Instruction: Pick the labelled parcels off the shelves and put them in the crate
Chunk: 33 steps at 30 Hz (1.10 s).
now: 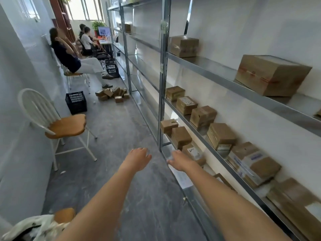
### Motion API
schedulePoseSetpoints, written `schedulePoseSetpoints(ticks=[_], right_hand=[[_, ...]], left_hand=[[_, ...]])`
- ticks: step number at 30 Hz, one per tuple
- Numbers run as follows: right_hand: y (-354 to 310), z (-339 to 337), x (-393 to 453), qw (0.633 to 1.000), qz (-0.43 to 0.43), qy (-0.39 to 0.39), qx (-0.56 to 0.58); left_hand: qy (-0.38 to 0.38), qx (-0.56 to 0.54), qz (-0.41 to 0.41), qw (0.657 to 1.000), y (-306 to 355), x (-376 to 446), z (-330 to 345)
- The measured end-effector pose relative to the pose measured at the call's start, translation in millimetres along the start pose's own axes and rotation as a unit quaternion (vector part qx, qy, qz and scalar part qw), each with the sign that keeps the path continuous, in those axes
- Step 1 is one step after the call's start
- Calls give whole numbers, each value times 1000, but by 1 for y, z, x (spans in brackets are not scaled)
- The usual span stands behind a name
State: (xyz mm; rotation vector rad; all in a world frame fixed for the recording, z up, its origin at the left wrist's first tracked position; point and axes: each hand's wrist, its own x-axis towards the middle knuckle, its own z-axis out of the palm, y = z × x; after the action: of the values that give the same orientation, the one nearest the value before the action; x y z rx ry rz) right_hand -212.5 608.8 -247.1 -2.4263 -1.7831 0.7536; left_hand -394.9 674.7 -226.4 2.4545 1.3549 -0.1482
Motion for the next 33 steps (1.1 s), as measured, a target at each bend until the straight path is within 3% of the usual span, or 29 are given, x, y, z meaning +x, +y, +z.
schedulePoseSetpoints(ticks=[17,26,30,33], right_hand=[[-66,-115,265,998,31,46,30],[-78,-207,337,980,-16,197,3],[-75,-255,382,944,-55,321,54],[-64,-296,408,895,-63,437,64]], left_hand=[[-3,-10,6,1000,-125,262,-113],[-31,-79,77,993,-96,392,-153],[11,-166,116,979,-65,452,-183],[57,-252,123,958,-48,495,-214]])
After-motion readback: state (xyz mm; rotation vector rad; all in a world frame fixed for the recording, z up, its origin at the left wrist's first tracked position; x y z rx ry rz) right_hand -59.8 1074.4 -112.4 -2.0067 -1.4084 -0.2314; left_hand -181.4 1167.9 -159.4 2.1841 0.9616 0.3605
